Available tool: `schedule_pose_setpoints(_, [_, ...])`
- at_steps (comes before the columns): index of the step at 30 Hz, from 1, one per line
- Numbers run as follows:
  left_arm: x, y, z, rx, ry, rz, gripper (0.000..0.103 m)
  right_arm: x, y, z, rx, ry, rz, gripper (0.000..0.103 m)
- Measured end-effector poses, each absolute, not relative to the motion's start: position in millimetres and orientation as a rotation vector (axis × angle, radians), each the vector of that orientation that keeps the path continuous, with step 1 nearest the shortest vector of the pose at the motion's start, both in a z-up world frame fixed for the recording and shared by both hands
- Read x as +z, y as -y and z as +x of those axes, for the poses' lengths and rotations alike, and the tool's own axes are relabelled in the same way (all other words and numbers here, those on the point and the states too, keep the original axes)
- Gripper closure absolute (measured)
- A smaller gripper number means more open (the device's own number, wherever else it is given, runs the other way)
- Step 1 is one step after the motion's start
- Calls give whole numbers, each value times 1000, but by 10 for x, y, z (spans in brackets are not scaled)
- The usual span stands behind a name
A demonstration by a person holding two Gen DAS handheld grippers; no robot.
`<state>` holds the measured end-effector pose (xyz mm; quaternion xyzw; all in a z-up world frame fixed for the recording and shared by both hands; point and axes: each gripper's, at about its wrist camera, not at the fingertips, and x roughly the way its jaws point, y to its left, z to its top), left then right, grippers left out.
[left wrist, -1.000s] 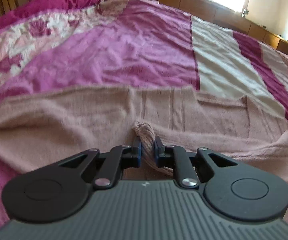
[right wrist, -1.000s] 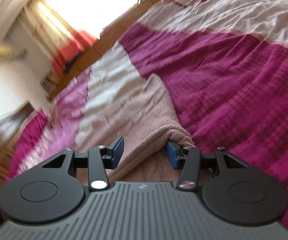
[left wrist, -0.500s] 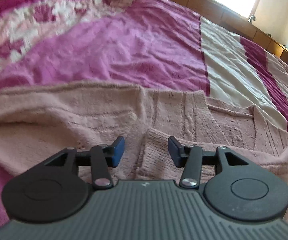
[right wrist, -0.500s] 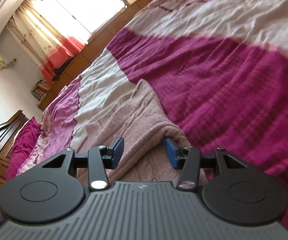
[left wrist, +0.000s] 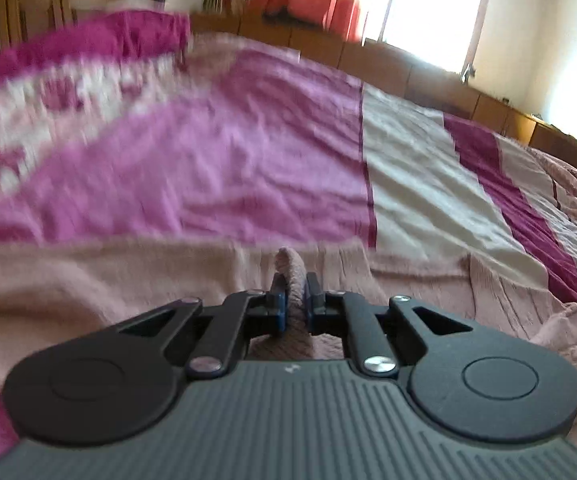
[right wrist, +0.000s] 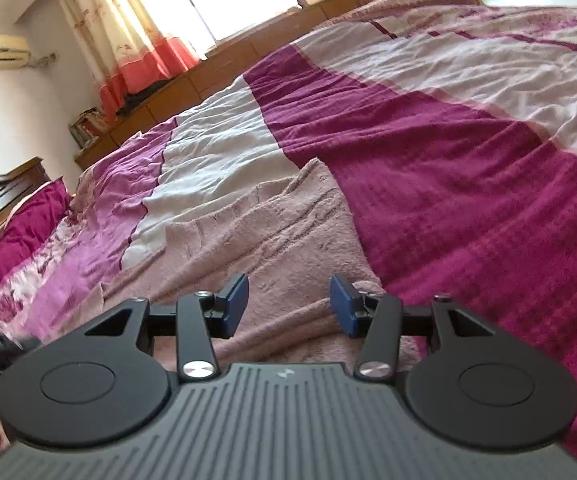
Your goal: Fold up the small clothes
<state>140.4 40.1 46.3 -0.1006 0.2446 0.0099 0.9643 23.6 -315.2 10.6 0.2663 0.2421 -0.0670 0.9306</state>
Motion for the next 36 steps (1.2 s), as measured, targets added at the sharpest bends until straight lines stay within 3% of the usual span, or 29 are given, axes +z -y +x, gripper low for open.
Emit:
schedule_pose_setpoints(5, [462, -298, 1318, 51, -424, -130, 92, 81, 3116, 236, -134, -488, 514, 50])
schedule_pose_setpoints(8, [350, -216, 1415, 56, -490, -68, 89, 56, 3094, 235, -133, -489, 498, 50])
schedule_pose_setpoints(11, [206, -250, 1504, 85, -602, -65, 75, 45, 3095, 246, -132, -494, 497, 50])
schedule_pose_setpoints(13, [127, -296, 1549, 116, -655, -59, 58, 28, 3096, 252, -129, -495, 498, 50])
schedule_pose_setpoints(18, [100, -368, 1525, 131, -675, -23, 39, 7, 3082, 254, -127, -493, 494, 50])
schedule_pose_setpoints(26, [256, -533, 1366, 164, -718, -94, 38, 15, 3084, 256, -121, -491, 504, 49])
schedule_pose_setpoints(32, [440, -614, 1119, 154, -730, -93, 38, 118, 3097, 203, -70, -505, 532, 33])
schedule_pose_setpoints(36, [589, -651, 968, 150, -730, -67, 38, 267, 3057, 62, -70, -513, 520, 29])
